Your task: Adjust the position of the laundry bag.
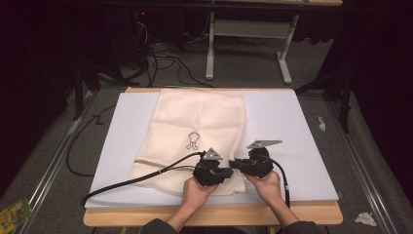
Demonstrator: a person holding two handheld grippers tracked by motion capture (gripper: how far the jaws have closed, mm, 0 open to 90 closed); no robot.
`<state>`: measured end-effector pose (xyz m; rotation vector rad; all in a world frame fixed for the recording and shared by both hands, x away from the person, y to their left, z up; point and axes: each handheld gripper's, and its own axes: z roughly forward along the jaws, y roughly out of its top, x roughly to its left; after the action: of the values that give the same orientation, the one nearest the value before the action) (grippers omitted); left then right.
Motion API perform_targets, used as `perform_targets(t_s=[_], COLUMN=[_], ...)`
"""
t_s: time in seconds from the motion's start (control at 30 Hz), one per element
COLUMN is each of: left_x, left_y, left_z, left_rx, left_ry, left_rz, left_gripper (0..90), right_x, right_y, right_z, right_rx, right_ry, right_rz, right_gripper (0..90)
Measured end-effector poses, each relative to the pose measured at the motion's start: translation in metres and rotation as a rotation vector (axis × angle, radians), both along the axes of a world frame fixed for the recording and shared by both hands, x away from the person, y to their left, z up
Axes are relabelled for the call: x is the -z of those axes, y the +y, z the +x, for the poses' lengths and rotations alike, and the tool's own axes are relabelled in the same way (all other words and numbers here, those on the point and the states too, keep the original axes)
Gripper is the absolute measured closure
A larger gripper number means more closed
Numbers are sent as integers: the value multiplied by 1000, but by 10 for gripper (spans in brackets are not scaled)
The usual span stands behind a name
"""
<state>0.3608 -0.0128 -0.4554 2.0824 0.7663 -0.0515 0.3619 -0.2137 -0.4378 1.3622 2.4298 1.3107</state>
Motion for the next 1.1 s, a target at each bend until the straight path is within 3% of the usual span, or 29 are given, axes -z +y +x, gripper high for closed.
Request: perform_targets(t_s=[0.37,0.57,1.1], left_x=[-1,0,-3], left_y=[1,0,1], left_z=[0,1,2], left_rx=[2,2,-20], left_ry=[-4,5,-5], left_rz=[-5,-2,12], left_gripper=[868,869,872], right_x=[0,0,-2], right_y=[-1,-1,-3], right_z=[0,-2,-6], right_rx=[1,-10,-23], right_ry=[0,-7,13], right_rz=[2,-60,-86], right_gripper=[831,788,796])
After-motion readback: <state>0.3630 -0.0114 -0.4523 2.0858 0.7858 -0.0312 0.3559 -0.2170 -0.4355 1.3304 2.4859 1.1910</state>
